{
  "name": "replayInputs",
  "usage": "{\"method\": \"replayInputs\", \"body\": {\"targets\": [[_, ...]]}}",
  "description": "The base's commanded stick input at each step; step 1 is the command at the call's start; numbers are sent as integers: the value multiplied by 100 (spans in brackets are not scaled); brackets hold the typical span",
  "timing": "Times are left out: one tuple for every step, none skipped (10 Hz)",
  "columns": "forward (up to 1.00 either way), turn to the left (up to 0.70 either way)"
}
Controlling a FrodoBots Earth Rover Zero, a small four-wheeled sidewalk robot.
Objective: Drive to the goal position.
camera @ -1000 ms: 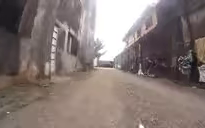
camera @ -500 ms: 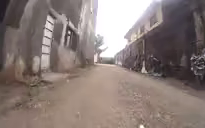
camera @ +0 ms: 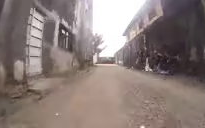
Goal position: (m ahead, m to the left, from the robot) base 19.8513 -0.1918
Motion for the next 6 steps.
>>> {"method": "replayInputs", "body": {"targets": [[100,0],[100,0],[100,0],[100,0],[100,0],[100,-18]]}}
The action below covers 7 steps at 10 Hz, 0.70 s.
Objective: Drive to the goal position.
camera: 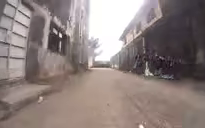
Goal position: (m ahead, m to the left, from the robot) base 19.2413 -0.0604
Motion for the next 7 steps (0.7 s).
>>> {"method": "replayInputs", "body": {"targets": [[100,-17],[100,0],[100,0],[100,0],[100,0],[100,0],[100,0]]}}
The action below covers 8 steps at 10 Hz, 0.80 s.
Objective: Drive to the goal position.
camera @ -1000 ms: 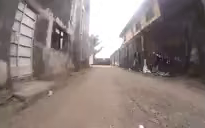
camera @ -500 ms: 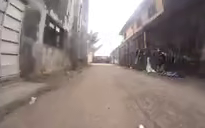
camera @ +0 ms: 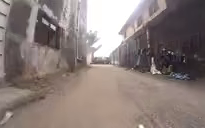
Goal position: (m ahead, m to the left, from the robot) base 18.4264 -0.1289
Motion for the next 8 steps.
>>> {"method": "replayInputs", "body": {"targets": [[100,0],[100,0],[100,0],[100,0],[100,0],[100,0],[100,0],[100,0]]}}
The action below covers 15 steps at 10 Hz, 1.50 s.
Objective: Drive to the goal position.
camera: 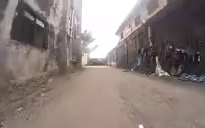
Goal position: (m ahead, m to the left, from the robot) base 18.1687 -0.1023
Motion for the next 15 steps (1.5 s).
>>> {"method": "replayInputs", "body": {"targets": [[100,0],[100,0],[100,0],[100,0],[100,27],[100,27],[100,10],[100,0],[100,0],[100,0],[100,0],[100,0],[100,0],[100,0],[100,0]]}}
